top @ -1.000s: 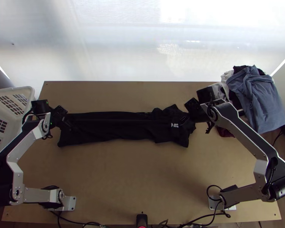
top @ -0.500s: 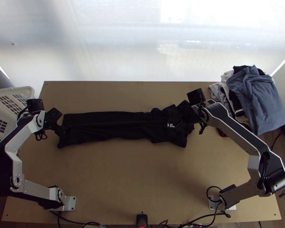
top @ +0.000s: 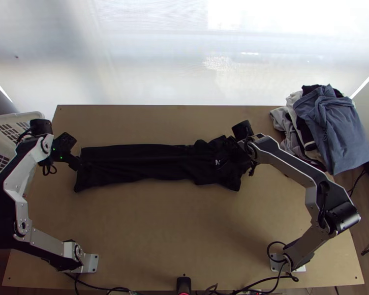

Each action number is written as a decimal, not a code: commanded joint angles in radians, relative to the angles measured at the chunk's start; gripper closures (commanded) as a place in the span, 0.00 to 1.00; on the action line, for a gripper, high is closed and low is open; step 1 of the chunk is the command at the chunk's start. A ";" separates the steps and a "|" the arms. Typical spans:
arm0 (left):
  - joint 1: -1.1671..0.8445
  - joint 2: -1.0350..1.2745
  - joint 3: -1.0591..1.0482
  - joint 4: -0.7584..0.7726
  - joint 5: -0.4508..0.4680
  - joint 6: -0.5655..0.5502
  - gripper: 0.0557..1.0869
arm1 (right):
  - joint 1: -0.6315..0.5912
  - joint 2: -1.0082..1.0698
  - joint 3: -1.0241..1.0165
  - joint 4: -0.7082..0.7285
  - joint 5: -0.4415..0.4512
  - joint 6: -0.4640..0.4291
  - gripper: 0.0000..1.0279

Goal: Fold the t-shirt

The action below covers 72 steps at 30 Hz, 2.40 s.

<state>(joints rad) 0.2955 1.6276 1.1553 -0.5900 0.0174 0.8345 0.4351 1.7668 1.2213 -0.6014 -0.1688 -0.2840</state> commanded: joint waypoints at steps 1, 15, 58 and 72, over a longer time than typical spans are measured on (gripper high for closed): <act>-0.058 -0.015 0.271 -0.358 0.184 -0.167 0.05 | 0.001 0.023 -0.031 0.035 -0.005 -0.001 0.62; 0.008 -0.114 0.399 -0.390 0.174 -0.044 0.05 | -0.012 0.034 -0.052 0.060 -0.005 -0.030 0.69; -0.455 -0.686 -0.944 0.680 -0.134 0.500 0.05 | -0.029 0.003 -0.048 0.058 -0.005 -0.017 0.69; -0.351 -0.451 -0.899 0.888 -0.105 0.549 0.05 | -0.015 -0.003 -0.048 0.058 -0.006 -0.003 0.69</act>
<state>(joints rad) -0.0998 1.0657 0.2436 0.2230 -0.1009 1.3640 0.4095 1.7622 1.1725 -0.5438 -0.1738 -0.2989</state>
